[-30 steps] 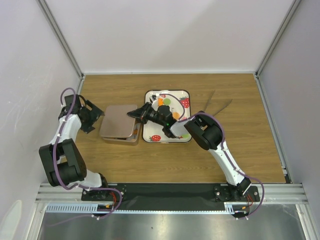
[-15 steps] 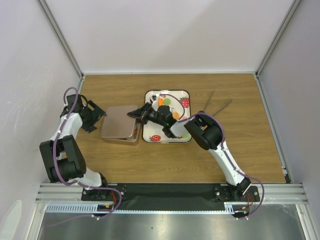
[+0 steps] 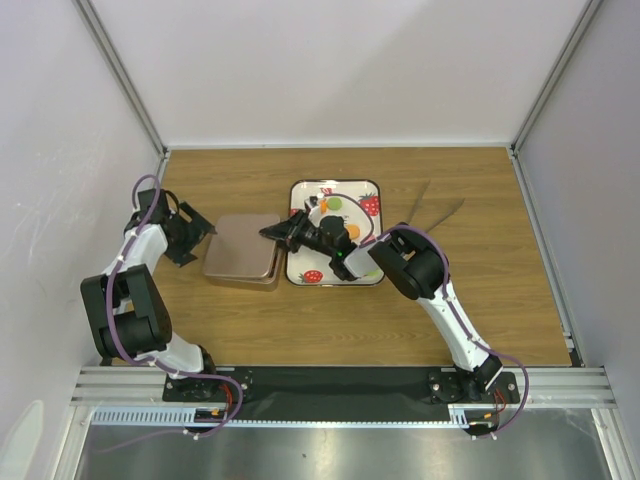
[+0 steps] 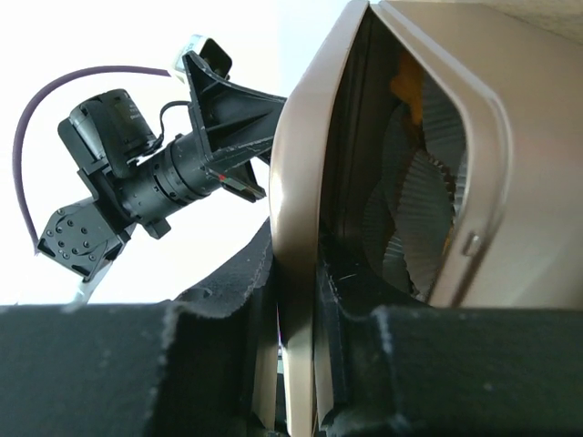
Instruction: Pack the cookies
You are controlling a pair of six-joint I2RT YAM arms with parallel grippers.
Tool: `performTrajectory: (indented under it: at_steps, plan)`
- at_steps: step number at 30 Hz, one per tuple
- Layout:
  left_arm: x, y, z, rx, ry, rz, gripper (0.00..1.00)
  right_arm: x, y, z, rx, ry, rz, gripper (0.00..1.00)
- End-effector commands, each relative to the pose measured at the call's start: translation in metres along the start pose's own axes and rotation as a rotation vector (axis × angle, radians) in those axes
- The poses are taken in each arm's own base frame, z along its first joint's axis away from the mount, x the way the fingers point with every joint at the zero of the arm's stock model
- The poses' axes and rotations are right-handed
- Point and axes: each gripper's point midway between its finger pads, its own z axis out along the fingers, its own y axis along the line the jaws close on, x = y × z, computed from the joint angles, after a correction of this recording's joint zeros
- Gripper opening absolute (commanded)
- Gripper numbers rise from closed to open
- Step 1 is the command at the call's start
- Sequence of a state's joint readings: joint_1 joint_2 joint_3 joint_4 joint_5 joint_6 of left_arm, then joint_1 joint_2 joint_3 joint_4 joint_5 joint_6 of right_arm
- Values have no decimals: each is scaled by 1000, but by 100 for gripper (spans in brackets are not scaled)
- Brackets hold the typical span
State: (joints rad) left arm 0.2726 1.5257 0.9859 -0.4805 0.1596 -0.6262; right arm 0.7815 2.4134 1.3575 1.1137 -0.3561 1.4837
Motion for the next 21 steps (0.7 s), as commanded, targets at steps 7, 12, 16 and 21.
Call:
performTrajectory:
  at_steps: [7,12,16,21]
  plan:
    - [-10,-10,1,14,-38,40,90,-22,36,-13,-97,-59,-26,26]
    - [-9,-9,1,8,-38,42,90,-24,34,-18,-94,-63,-23,30]
    - [-8,-9,2,7,-38,46,90,-26,34,-23,-95,-69,-21,32]
    - [-6,-10,2,6,-35,49,90,-29,27,-32,-77,-76,-16,32]
